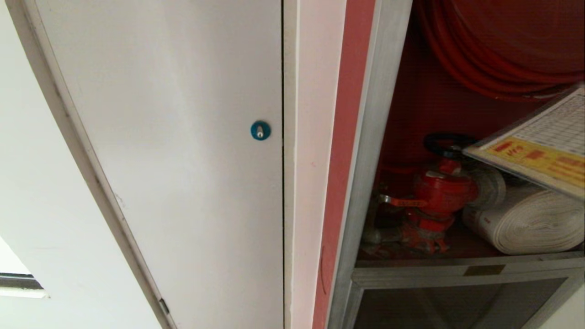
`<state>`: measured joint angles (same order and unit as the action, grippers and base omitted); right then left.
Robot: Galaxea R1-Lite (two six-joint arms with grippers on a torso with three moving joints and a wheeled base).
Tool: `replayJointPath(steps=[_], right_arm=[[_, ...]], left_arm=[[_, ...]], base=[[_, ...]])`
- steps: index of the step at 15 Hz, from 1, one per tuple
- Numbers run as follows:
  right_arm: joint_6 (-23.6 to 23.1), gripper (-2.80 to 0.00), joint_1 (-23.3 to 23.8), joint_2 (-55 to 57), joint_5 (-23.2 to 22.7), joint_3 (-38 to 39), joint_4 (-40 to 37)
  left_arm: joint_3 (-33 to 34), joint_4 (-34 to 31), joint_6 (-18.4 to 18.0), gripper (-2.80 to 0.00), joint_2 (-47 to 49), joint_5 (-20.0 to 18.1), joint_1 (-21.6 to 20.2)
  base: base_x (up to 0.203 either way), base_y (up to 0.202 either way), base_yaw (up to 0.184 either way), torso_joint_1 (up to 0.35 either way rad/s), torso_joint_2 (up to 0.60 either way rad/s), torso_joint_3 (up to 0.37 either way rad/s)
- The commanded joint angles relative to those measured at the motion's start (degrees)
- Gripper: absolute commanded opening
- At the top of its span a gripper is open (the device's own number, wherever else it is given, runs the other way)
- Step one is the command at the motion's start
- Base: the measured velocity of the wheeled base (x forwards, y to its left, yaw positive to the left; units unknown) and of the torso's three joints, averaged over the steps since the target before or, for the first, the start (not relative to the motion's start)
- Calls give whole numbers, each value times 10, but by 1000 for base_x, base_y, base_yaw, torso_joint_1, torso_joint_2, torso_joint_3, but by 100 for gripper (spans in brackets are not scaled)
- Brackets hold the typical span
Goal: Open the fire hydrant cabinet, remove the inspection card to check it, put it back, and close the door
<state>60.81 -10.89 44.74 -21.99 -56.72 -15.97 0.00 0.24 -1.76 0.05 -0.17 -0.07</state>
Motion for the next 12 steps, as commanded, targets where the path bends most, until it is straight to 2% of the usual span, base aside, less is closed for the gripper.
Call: replayJointPath(steps=[1, 2, 5, 9, 12], right_arm=[[-77, -280, -1, -99, -40, -7, -63], [-123, -280, -1, -111, -77, -17, -102], [-260, -280, -2, -114, -151, -19, -148], [-435, -280, -3, -52, -249, -14, -169], [-561, -280, -34, 17, -272, -11, -174]], left_arm=[[1, 0, 0, -280, 0, 0, 0], [1, 0, 0, -280, 0, 0, 0], [1, 0, 0, -280, 0, 0, 0], [1, 0, 0, -280, 0, 0, 0], [1, 0, 0, -280, 0, 0, 0]], base=[[0, 0, 0, 0, 0, 0], [0, 0, 0, 0, 0, 0], [0, 0, 0, 0, 0, 0], [0, 0, 0, 0, 0, 0], [0, 0, 0, 0, 0, 0]])
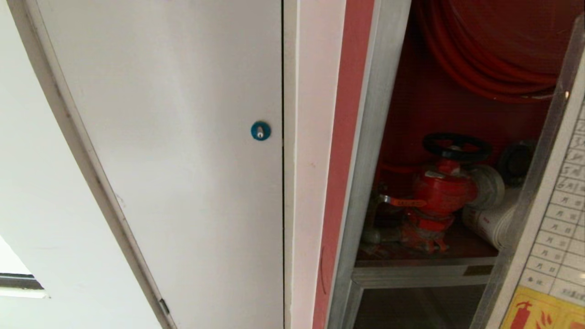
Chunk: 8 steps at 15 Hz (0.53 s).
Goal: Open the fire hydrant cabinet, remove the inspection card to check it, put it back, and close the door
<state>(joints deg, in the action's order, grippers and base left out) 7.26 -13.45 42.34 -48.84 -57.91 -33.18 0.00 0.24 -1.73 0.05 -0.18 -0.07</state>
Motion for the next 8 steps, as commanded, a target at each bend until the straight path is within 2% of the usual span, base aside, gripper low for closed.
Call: replayJointPath(steps=[1, 4, 6, 8], right_arm=[[-62, -280, -26, 68, -4, 0, -2], [-167, -280, -98, 152, 16, -8, 5], [-194, -280, -148, 192, 51, -13, 38], [-197, -280, -178, 226, 63, -15, 94]], left_arm=[[1, 0, 0, -280, 0, 0, 0], [1, 0, 0, -280, 0, 0, 0], [1, 0, 0, -280, 0, 0, 0], [1, 0, 0, -280, 0, 0, 0]], base=[[0, 0, 0, 0, 0, 0], [0, 0, 0, 0, 0, 0], [0, 0, 0, 0, 0, 0], [0, 0, 0, 0, 0, 0]])
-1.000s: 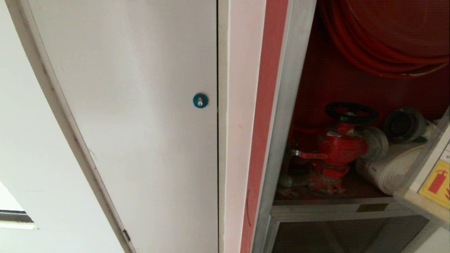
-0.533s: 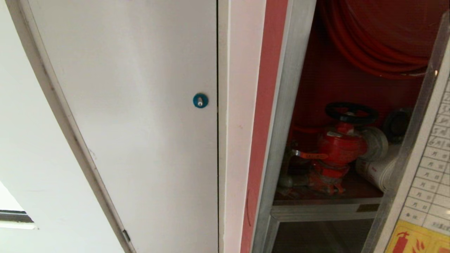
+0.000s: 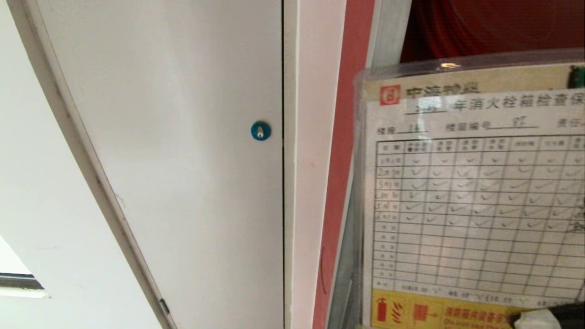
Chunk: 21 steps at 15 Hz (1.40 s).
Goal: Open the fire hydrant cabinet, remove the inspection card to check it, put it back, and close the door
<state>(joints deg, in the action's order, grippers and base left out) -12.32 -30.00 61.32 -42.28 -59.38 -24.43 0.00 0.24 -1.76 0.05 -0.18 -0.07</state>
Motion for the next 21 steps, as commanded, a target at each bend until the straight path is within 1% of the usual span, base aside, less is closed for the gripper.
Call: replayJointPath(steps=[1, 3, 6, 8, 9, 12, 14, 16, 21], right_arm=[[0, -280, -30, 52, 0, -5, 30], [4, -280, -55, 74, 6, -17, 57], [9, -280, -76, 96, 4, -14, 100], [12, -280, -88, 100, -1, -11, 103], [12, -280, -90, 109, -7, -11, 105], [14, -280, -92, 121, -16, -2, 146], [32, -280, -98, 121, -18, 3, 166], [33, -280, -108, 120, -19, 16, 182], [34, -280, -113, 110, -19, 26, 188]], left_arm=[[1, 0, 0, -280, 0, 0, 0], [1, 0, 0, -280, 0, 0, 0], [1, 0, 0, -280, 0, 0, 0], [1, 0, 0, -280, 0, 0, -1], [1, 0, 0, -280, 0, 0, 0], [1, 0, 0, -280, 0, 0, 0], [1, 0, 0, -280, 0, 0, 0], [1, 0, 0, -280, 0, 0, 0], [1, 0, 0, -280, 0, 0, 0]], base=[[0, 0, 0, 0, 0, 0], [0, 0, 0, 0, 0, 0], [0, 0, 0, 0, 0, 0], [0, 0, 0, 0, 0, 0], [0, 0, 0, 0, 0, 0], [0, 0, 0, 0, 0, 0], [0, 0, 0, 0, 0, 0], [0, 0, 0, 0, 0, 0], [0, 0, 0, 0, 0, 0]])
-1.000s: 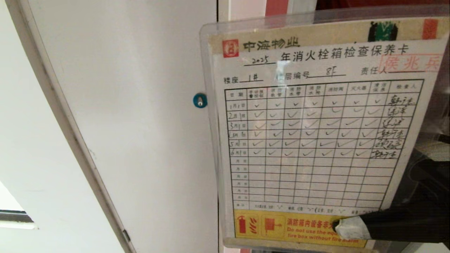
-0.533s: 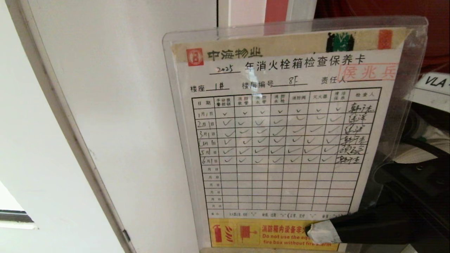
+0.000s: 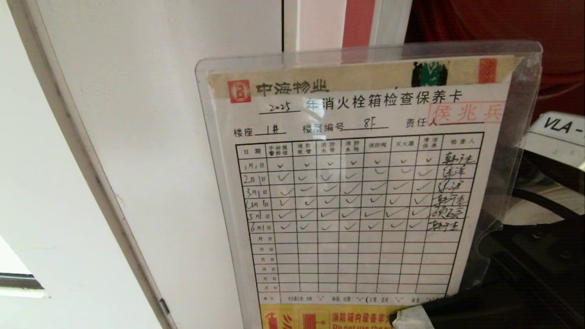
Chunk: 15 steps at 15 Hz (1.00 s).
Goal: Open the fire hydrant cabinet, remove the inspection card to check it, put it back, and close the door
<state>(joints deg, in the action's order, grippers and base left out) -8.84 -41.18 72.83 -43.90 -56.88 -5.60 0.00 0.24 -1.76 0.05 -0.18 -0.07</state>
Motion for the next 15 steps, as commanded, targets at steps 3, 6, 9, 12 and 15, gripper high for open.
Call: replayJointPath(steps=[3, 6, 9, 12, 15], right_arm=[[0, -280, -1, -7, -2, 2, 1], [0, -280, -1, -7, -3, 2, 1], [25, -280, -1, -10, -2, 0, 21], [42, -280, -4, -12, -3, 2, 35], [83, -280, -4, -25, -3, 1, 36]], left_arm=[[1, 0, 0, -280, 0, 0, 0], [1, 0, 0, -280, 0, 0, 0], [2, 0, 0, -280, 0, 0, 0], [1, 0, 0, -280, 0, 0, 0], [1, 0, 0, -280, 0, 0, 0]], base=[[0, 0, 0, 0, 0, 0], [0, 0, 0, 0, 0, 0], [0, 0, 0, 0, 0, 0], [0, 0, 0, 0, 0, 0], [0, 0, 0, 0, 0, 0]])
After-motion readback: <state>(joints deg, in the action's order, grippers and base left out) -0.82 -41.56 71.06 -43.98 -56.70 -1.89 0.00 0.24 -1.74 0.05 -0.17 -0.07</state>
